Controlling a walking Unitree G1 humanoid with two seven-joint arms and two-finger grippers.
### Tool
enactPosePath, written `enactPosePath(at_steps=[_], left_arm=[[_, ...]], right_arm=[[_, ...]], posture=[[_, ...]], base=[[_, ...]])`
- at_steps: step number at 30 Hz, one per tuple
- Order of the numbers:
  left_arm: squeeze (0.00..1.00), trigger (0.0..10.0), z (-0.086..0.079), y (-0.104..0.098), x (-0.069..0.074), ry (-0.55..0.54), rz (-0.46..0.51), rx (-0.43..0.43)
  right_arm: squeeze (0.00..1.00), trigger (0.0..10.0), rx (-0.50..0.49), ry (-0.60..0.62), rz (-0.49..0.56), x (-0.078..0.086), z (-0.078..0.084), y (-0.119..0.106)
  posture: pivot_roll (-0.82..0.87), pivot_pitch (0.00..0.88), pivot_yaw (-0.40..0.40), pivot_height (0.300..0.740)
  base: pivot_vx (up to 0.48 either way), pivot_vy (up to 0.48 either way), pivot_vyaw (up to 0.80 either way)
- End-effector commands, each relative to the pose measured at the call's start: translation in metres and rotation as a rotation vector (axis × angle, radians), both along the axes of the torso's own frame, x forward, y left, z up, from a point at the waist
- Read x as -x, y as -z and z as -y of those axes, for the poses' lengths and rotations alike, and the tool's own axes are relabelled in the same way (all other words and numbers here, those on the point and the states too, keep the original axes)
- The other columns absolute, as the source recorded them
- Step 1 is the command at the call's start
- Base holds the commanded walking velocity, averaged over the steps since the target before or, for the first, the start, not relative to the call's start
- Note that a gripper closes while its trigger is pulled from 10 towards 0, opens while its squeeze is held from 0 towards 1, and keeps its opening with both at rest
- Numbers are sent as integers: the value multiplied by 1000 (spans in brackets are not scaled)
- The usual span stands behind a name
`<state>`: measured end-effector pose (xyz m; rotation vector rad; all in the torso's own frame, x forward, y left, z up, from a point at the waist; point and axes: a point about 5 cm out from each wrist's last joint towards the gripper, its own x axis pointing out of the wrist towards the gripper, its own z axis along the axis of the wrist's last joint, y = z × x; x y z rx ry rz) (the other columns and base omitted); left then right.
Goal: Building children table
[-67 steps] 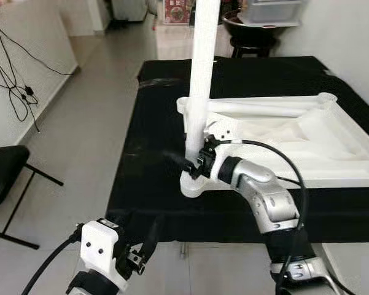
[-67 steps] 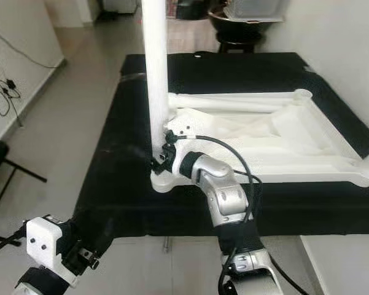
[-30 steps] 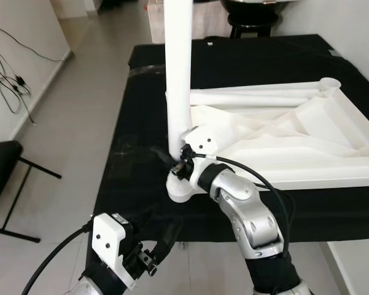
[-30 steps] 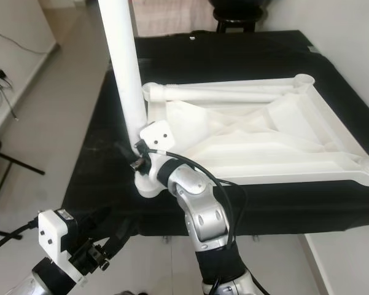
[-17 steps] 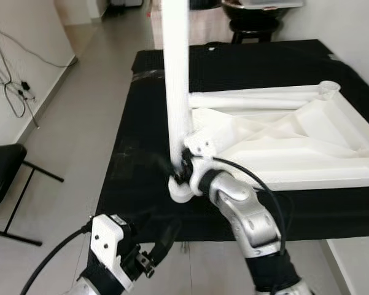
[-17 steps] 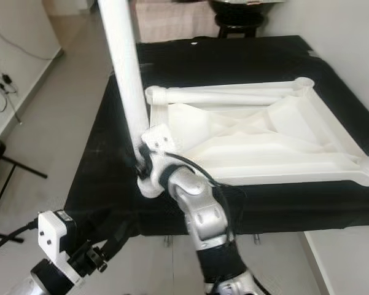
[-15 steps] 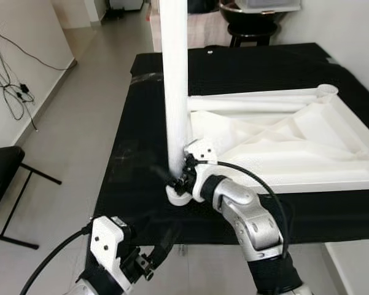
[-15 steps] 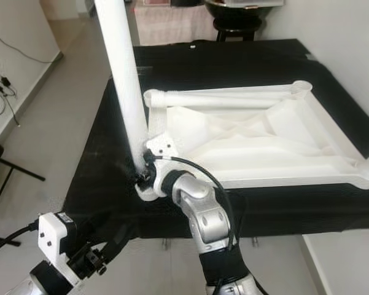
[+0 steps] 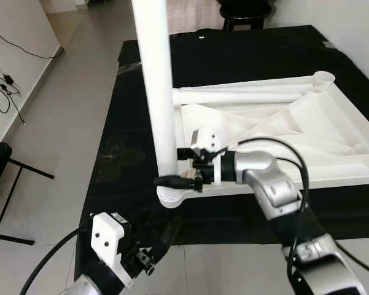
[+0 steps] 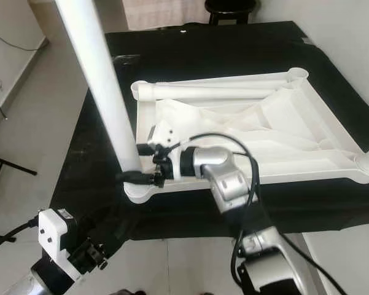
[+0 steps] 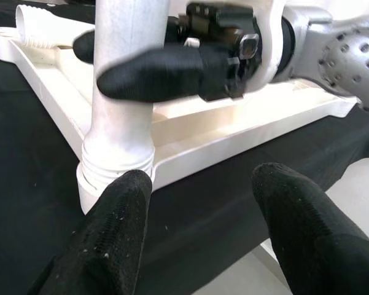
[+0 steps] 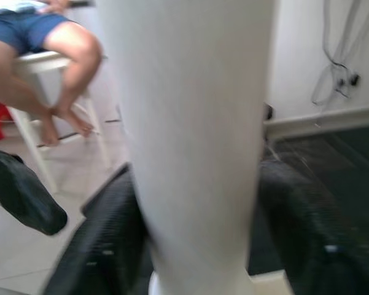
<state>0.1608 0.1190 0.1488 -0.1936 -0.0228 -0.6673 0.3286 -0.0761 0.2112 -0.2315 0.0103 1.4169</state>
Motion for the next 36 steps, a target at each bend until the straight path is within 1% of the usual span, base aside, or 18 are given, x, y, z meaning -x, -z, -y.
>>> enactPosePath(at_steps=[1, 6, 10, 13, 15, 16, 17, 18, 19, 20, 21, 23, 24, 25, 26, 30, 34, 36], left_arm=[[0, 10000, 0, 4, 2, -6, -18, -11], [0, 10000, 1, 3, 4, -9, -18, -10], [0, 10000, 1, 3, 4, -8, -17, -8], [0, 10000, 1, 3, 4, -4, -19, -7], [0, 10000, 2, 3, 5, -2, -20, -6], [0, 10000, 1, 2, 5, -3, -20, -5], [0, 10000, 1, 2, 5, -3, -19, -5], [0, 10000, 1, 2, 5, -4, -19, -6], [0, 10000, 1, 2, 5, -4, -19, -6], [0, 10000, -1, 2, 5, -6, -19, -7], [0, 10000, -1, 2, 5, -6, -19, -7], [0, 10000, -2, 2, 3, -4, -17, -7], [0, 10000, -3, 2, 2, -2, -18, -8], [0, 10000, -3, 2, 2, -2, -18, -8], [0, 10000, -4, 3, 1, -1, -18, -9], [0, 10000, -4, 4, -2, 8, -19, -13], [0, 10000, -4, 4, -3, 9, -20, -14], [0, 10000, -5, 4, -4, 0, -16, -14]], right_arm=[[0, 0, -22, -53, -13, 1, -5, 0], [0, 0, -49, -143, -70, 3, -6, 1], [0, 0, -46, -172, -92, 3, -3, 4], [0, 0, -66, -146, -106, 4, 0, 6], [0, 0, -75, -60, -107, 4, 1, 11], [0, 0, -61, 29, -104, 3, 1, 17], [0, 0, -43, 217, -81, -2, -1, 24], [0, 0, -32, 350, -61, -5, -1, 28], [0, 0, -32, 350, -61, -5, -1, 28], [0, 0, -21, 929, -28, -10, 14, 38], [0, 0, -21, 929, -28, -10, 14, 38], [0, 0, -28, 990, -50, 19, 7, 46], [0, 0, -44, 931, -58, 28, -3, 47], [0, 0, -44, 931, -58, 28, -3, 47], [0, 0, -43, 882, -65, 34, -11, 49], [0, 0, -39, 803, -71, 27, -21, 51], [0, 0, -39, 788, -69, 25, -23, 50], [0, 10000, -33, 722, -63, 24, -29, 45]], posture=[[82, 142, 19, 740], [82, 151, 17, 740], [78, 154, 18, 740], [74, 158, 18, 740], [74, 158, 18, 740], [71, 162, 12, 740], [71, 165, 12, 740], [70, 167, 13, 740], [70, 167, 13, 740], [58, 169, 17, 740], [58, 169, 17, 740], [57, 168, 27, 740], [41, 161, 40, 740], [41, 161, 40, 740], [41, 161, 40, 740], [49, 137, 40, 740], [50, 138, 39, 740], [50, 135, 35, 740]], base=[[0, 0, 0], [0, 0, 0], [0, 0, 0], [0, 0, 0], [0, 0, 0], [0, 0, 0], [0, 0, 0], [0, 0, 0], [0, 0, 0], [0, 0, 0], [0, 0, 0], [0, 0, 0], [0, 0, 0], [0, 0, 0], [0, 0, 0], [0, 0, 0], [0, 0, 0], [0, 0, 0]])
